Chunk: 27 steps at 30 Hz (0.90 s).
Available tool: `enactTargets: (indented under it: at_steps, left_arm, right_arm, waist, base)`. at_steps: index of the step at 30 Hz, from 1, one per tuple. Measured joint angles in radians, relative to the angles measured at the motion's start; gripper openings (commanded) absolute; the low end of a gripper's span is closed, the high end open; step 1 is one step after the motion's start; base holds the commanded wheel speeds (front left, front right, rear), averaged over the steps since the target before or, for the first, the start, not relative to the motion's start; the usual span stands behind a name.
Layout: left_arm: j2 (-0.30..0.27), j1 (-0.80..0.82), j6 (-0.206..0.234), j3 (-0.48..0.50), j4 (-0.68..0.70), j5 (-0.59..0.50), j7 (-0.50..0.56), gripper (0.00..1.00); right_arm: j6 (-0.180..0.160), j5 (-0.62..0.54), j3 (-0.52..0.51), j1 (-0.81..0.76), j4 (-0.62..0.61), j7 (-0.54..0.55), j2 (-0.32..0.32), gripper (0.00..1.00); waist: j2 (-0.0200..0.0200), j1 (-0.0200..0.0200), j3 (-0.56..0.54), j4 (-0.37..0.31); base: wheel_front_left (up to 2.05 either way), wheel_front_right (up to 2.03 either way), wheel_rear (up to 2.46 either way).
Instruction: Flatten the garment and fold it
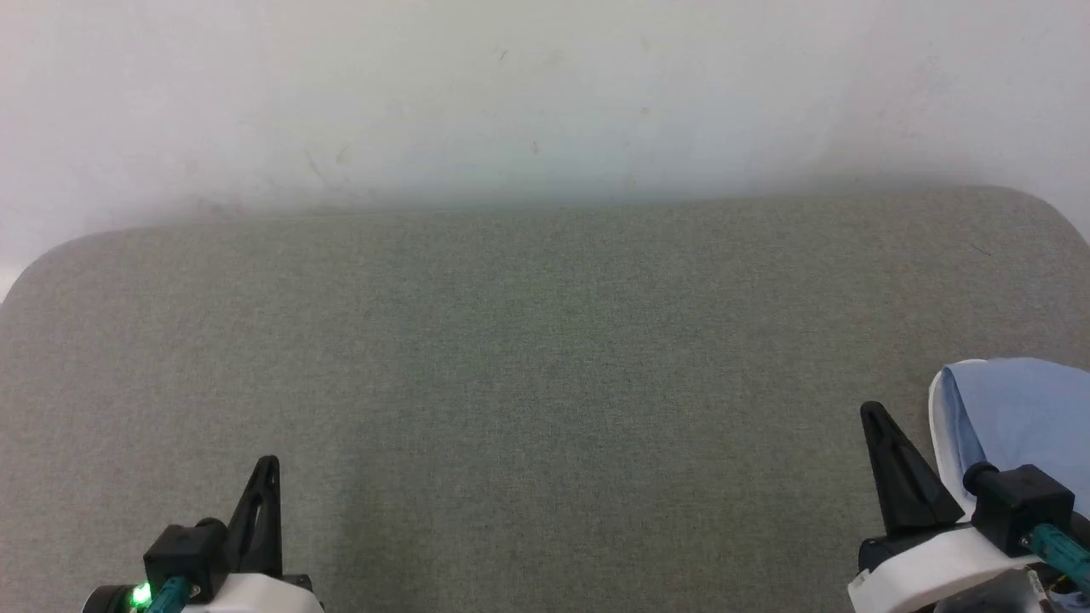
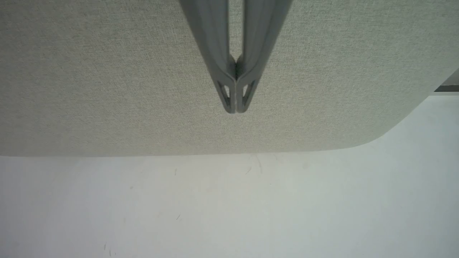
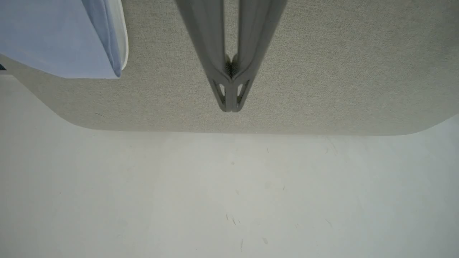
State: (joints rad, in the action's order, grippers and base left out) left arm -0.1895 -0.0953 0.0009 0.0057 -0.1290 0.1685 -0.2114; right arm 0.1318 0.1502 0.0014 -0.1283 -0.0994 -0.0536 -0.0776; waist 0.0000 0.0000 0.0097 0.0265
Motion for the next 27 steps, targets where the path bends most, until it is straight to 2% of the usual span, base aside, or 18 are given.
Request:
enactTargets:
  at_steps: [27]
  left_arm:
    - [0.028, 0.005, 0.000, 0.000, 0.022, -0.022, 0.044, 0.00]
  right_arm:
    - [0.000, -0.028, 0.000, 0.019, 0.019, 0.009, 0.003, 0.00]
  waist:
    - [0.0000, 0.0000, -0.002, -0.006]
  base:
    - [0.00, 0.00, 0.00]
